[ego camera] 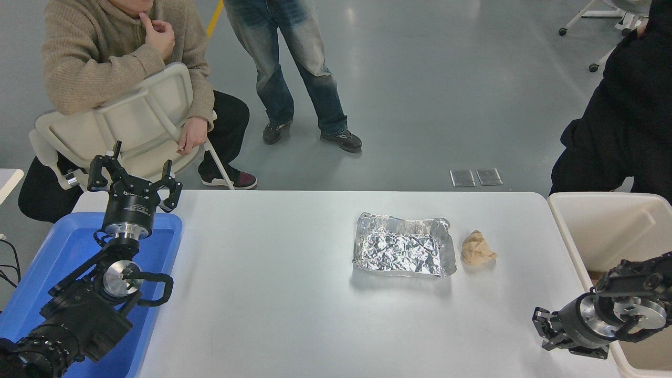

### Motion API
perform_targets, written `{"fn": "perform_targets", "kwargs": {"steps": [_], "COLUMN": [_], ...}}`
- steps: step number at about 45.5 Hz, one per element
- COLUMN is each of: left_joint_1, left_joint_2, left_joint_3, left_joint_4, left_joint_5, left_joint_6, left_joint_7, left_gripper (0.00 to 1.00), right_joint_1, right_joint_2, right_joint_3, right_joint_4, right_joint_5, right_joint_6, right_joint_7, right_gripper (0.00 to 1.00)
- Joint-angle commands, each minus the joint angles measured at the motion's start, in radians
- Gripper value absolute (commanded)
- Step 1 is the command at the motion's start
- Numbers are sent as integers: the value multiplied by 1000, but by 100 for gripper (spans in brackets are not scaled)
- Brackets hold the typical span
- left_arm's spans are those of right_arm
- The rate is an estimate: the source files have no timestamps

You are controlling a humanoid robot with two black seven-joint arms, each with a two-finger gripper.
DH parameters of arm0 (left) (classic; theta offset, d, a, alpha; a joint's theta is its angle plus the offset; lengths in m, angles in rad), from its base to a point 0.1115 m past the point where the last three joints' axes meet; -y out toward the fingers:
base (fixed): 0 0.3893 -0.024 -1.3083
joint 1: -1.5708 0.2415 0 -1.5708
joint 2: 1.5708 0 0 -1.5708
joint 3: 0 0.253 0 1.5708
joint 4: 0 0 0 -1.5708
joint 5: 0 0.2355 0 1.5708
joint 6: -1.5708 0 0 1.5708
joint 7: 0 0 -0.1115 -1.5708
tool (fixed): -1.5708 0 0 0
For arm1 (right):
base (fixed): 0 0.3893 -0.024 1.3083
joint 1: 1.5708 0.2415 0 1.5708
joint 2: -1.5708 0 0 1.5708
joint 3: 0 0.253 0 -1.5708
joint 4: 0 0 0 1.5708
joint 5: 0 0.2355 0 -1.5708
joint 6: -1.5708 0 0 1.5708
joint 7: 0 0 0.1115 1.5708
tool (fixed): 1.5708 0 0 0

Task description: Pick up foil plate and place in dustbin

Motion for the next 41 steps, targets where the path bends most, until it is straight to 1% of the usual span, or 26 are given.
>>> {"fn": "perform_targets", "kwargs": {"steps": [1,12,13,14,17,18,20,25,31,36,41], "left_joint_1": [0,0,0,0,0,0,1,0,0,0,0], "left_joint_2": [0,0,0,0,0,0,0,0,0,0,0], "left_joint_3": [0,0,0,0,0,0,0,0,0,0,0], "left_joint_4": [-1,1,1,-1,-1,-1,-1,-1,-1,-1,-1], "left_joint_5": [0,2,0,0,2,0,0,0,1,0,0], "left_joint_6": [0,0,0,0,0,0,0,0,0,0,0], "left_joint_7": [-1,1,-1,1,1,1,1,1,1,1,1], "left_gripper": [99,99,99,99,99,99,99,99,99,99,99], "right_joint_1": [14,150,164,187,236,252,284,385,592,749,873], "right_joint_2": [-5,-50,-48,-44,-39,-39,-39,-44,-15,1,1], "right_joint_3": [4,-42,-49,-64,-85,-92,-96,-157,-288,-365,-389], "right_joint_4": [9,91,91,91,92,94,97,160,256,328,382], "right_joint_5": [6,9,8,9,15,15,17,25,43,69,78], "right_joint_6": [3,48,52,54,56,57,62,166,296,365,434], "right_joint_7": [-2,2,2,2,2,2,1,1,1,1,1], "right_gripper": [0,0,7,23,52,66,100,100,100,100,100]}}
